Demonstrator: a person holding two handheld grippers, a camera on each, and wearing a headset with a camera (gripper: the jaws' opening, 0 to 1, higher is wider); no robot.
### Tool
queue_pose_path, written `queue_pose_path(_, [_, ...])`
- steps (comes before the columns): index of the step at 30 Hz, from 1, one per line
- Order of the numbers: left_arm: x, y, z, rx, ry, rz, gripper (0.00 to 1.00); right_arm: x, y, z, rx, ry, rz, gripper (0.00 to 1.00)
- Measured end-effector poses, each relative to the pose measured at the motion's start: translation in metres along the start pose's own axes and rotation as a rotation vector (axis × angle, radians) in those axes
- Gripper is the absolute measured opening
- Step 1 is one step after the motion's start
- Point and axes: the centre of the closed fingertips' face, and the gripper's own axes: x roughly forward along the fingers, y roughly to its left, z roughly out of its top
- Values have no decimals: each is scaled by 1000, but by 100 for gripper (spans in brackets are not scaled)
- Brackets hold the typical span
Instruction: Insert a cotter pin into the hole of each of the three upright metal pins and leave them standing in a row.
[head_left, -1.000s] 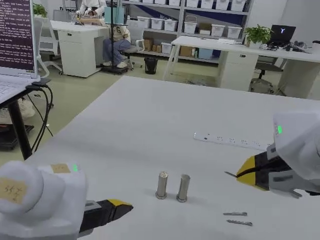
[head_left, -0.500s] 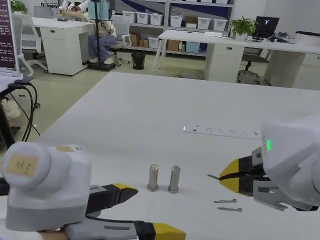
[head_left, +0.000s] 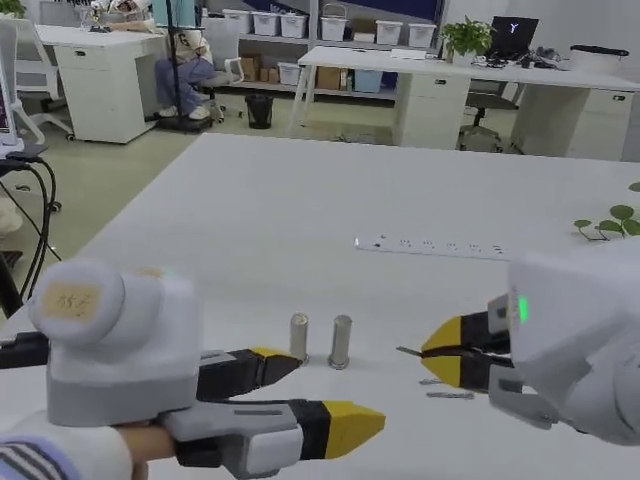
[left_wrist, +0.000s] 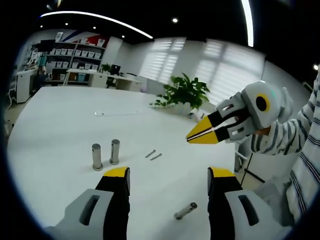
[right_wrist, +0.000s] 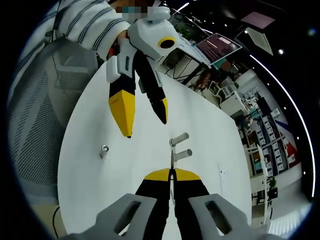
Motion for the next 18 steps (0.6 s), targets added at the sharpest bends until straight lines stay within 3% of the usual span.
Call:
queue_pose_path(7, [4, -9, 6, 2, -25, -45, 52, 0, 9, 9, -25, -6, -5, 0])
queue_pose_path(18, [3, -27, 12, -24, -47, -127, 25, 2, 24, 19, -38, -24, 5, 0])
